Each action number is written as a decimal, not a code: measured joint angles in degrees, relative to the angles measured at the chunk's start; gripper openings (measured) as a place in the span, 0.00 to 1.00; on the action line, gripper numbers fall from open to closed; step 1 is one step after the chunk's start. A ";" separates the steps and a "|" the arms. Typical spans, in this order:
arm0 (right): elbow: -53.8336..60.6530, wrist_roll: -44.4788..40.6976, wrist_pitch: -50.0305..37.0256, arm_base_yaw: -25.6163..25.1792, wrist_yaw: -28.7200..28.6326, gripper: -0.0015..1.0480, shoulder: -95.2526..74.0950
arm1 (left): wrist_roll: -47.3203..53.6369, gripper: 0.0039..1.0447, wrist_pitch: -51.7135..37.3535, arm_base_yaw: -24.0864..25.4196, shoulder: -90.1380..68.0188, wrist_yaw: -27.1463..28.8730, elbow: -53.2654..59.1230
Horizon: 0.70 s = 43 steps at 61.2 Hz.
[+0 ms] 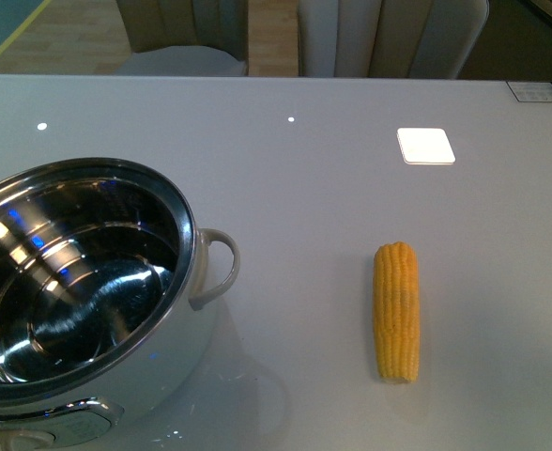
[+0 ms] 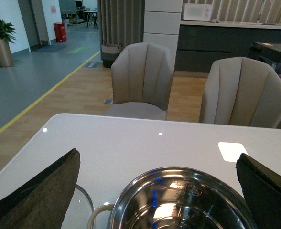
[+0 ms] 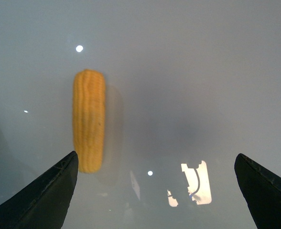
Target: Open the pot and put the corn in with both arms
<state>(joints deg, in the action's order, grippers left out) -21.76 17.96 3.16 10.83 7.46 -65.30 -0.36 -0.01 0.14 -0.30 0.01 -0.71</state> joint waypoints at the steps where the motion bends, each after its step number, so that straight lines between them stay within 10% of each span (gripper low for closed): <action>1: -0.94 0.48 -1.73 0.48 -0.15 0.92 -2.69 | -0.02 0.94 0.00 0.00 0.00 0.00 0.00; 43: -22.93 5.44 -19.37 9.09 -1.27 0.92 -54.23 | 0.00 0.94 0.00 0.00 0.00 0.00 0.00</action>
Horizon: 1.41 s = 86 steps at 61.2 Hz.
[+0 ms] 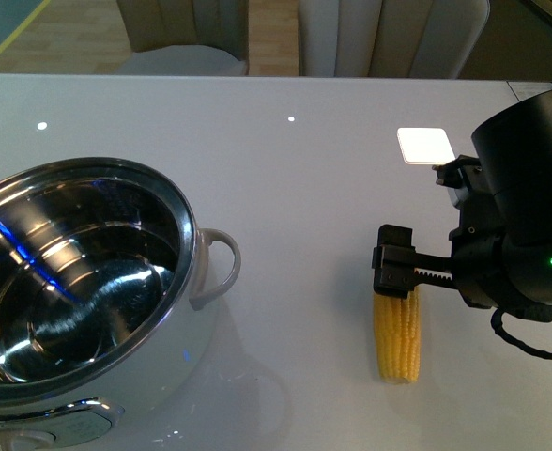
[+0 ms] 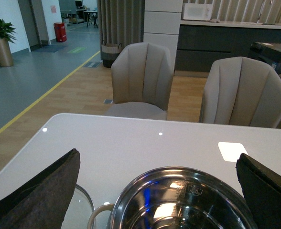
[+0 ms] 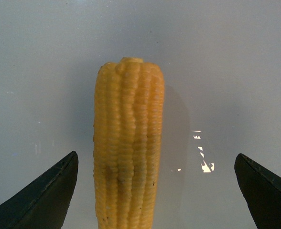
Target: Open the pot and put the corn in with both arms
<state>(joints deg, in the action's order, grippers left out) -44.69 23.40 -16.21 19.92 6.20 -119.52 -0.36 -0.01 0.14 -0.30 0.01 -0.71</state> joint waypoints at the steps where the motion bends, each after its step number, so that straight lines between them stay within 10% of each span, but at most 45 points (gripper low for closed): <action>1: -0.15 0.00 0.00 0.04 0.00 0.92 -0.26 | 0.00 0.94 -0.02 0.00 0.00 0.00 0.00; 24: -3.48 -0.63 -1.70 0.83 -0.85 0.90 -7.23 | 0.00 0.94 -0.02 0.00 0.00 0.00 0.00; 55: -4.50 -1.97 -0.98 2.93 -2.82 0.30 -9.44 | -0.02 0.94 0.00 0.00 0.00 0.00 0.00; 86: -2.67 6.16 2.84 2.21 -8.85 0.22 15.15 | 0.00 0.94 0.00 0.00 0.00 0.00 0.00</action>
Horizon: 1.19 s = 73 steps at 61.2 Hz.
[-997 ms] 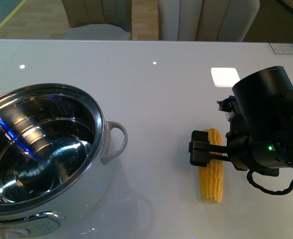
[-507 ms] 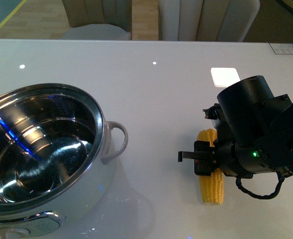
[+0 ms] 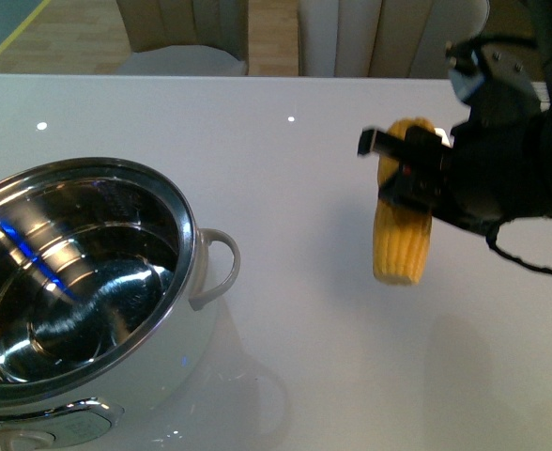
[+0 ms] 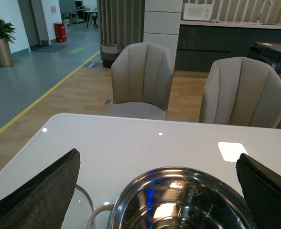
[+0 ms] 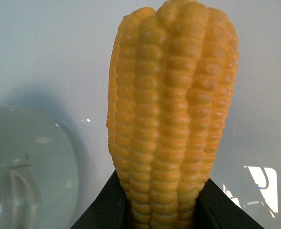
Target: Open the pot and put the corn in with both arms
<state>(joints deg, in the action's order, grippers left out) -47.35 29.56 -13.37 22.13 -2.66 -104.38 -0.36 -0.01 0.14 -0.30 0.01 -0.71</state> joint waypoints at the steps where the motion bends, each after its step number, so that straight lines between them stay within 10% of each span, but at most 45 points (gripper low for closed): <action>1: -0.31 0.09 0.26 0.15 -0.02 0.22 0.24 | 0.00 0.94 0.00 0.00 0.00 0.00 0.00; 28: -22.51 8.83 8.98 14.53 -1.25 0.21 -7.02 | 0.00 0.94 -0.02 0.00 0.00 0.00 0.00; 73: -29.05 14.75 11.80 21.70 -9.14 0.20 -17.49 | 0.00 0.94 0.00 0.00 0.00 0.00 0.00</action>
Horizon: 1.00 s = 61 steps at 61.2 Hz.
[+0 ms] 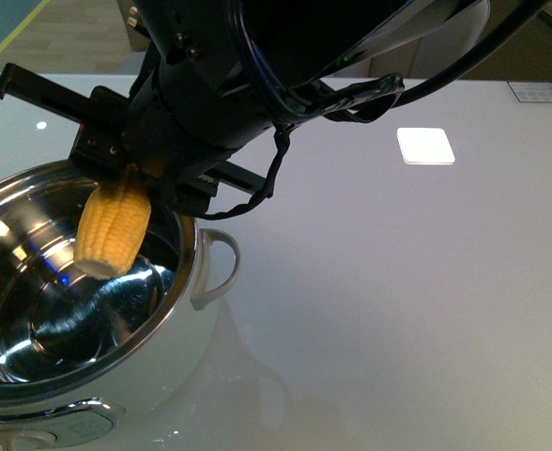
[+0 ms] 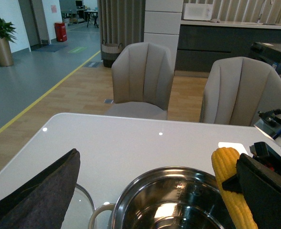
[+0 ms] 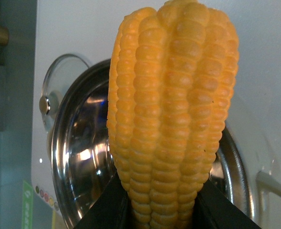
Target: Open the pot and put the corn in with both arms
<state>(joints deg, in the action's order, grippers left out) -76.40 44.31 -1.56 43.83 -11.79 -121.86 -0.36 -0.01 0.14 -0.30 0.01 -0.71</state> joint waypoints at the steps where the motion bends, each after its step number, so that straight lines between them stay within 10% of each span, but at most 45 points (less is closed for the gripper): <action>1: 0.00 0.00 0.02 0.07 -0.22 0.20 -0.09 | 0.00 0.94 0.00 0.00 0.00 0.00 0.00; 31: -3.41 -0.63 2.34 1.95 -2.43 0.20 -5.03 | -0.02 0.94 0.00 0.00 0.00 0.00 0.00; 61: -2.58 -0.07 0.50 1.70 -2.82 0.93 -4.37 | 0.00 0.94 0.00 0.00 0.00 0.00 -0.02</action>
<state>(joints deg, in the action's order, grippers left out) -78.98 44.25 -1.06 45.54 -14.61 -126.23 -0.36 -0.01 0.14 -0.30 0.01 -0.73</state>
